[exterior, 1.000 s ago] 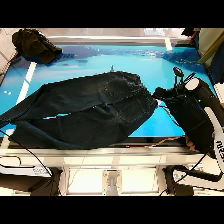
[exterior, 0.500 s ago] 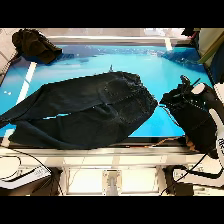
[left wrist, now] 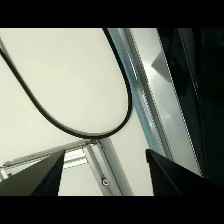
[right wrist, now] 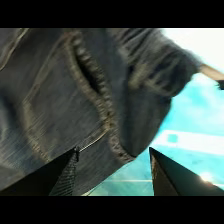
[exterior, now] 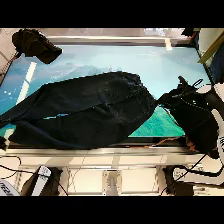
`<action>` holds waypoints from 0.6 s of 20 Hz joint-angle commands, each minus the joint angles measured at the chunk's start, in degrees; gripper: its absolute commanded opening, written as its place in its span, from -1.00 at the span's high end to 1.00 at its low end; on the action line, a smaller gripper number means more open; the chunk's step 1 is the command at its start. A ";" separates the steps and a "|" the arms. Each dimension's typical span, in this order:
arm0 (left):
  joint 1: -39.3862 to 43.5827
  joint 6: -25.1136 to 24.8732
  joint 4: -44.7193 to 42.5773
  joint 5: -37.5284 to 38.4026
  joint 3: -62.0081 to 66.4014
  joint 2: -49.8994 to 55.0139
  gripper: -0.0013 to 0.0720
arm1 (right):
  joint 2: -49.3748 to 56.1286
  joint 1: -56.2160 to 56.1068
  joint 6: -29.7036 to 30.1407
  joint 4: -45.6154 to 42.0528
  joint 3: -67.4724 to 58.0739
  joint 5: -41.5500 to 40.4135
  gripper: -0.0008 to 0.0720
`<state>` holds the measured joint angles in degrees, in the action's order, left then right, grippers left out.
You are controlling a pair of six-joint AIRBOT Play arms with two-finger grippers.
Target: Fold the clothes and pants, and hang the long-sleeved shirts on hangers.
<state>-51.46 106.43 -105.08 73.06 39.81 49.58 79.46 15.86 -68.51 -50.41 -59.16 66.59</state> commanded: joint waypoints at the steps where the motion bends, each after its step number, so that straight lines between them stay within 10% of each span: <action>1: -0.17 -1.90 2.36 -8.17 -7.08 -1.99 -0.74 | 0.04 0.11 2.43 3.10 0.02 2.91 -0.36; 8: -0.15 -1.84 1.86 -18.64 -7.04 0.35 -0.61 | 0.04 0.11 2.19 3.30 0.02 6.03 -0.36; 12: -1.33 12.63 9.38 -22.56 -6.71 0.57 -0.49 | 0.04 -0.07 1.92 3.30 0.02 7.02 -0.36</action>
<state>-51.96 110.76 -101.45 54.39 33.12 49.91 79.46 15.92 -66.43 -47.24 -59.16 72.44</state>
